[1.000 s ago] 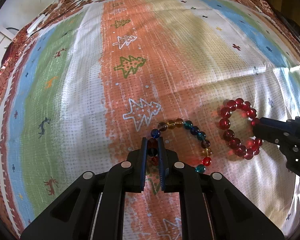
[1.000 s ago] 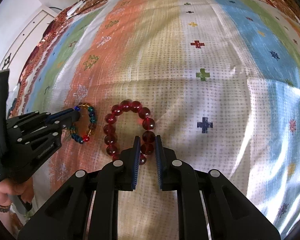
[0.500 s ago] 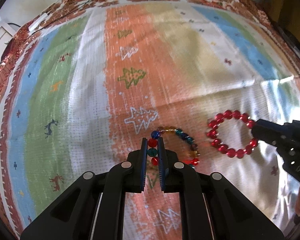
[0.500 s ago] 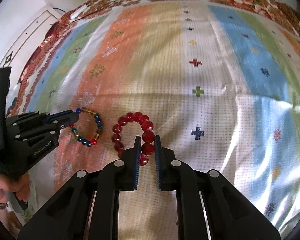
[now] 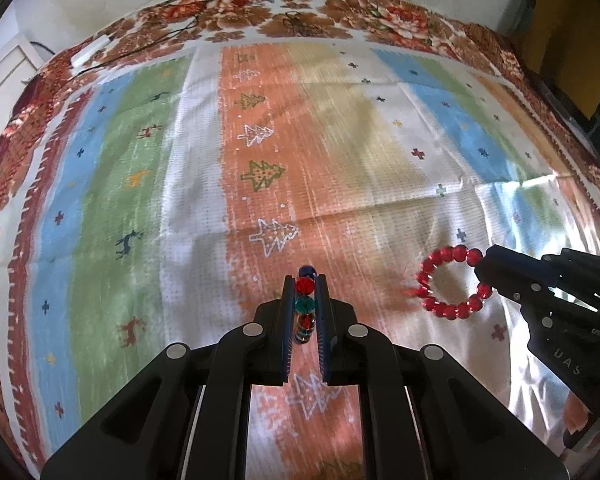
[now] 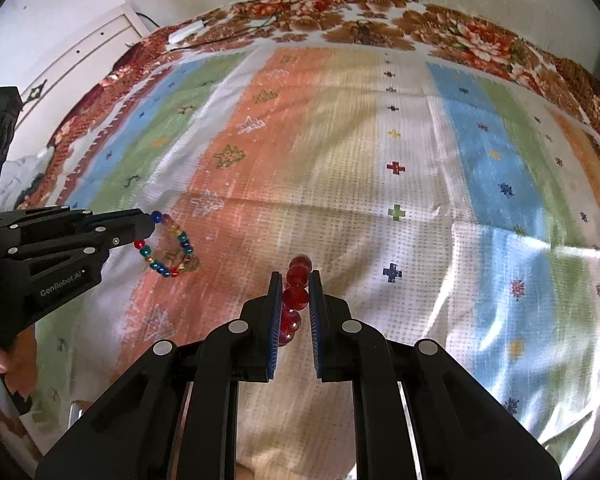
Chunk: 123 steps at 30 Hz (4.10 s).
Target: Organize jewelry
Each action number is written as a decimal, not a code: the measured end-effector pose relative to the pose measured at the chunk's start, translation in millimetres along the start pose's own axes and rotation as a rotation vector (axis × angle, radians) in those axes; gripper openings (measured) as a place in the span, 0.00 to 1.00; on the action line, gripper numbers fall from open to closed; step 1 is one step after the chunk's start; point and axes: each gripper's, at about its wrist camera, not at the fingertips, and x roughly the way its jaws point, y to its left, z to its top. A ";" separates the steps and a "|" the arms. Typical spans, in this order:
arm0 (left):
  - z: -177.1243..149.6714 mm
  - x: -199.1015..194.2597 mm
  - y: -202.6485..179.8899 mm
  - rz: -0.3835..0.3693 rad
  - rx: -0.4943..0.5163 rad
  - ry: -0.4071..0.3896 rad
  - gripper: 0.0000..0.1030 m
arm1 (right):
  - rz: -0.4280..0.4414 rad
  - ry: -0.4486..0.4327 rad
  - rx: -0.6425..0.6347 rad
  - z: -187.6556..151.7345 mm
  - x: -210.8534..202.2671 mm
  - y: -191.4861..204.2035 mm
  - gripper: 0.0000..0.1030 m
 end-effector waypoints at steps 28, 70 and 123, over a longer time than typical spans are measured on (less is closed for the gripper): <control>-43.1 -89.7 -14.6 -0.056 -0.001 -0.157 0.09 | -0.062 -0.193 -0.093 -36.0 -84.9 32.2 0.13; -146.3 -157.2 -37.7 -0.162 0.050 -0.248 0.09 | 0.099 -0.264 -0.161 -119.9 -151.3 74.9 0.13; -208.4 -175.2 -51.1 -0.118 0.084 -0.301 0.94 | 0.052 -0.291 -0.066 -195.3 -172.8 45.2 0.83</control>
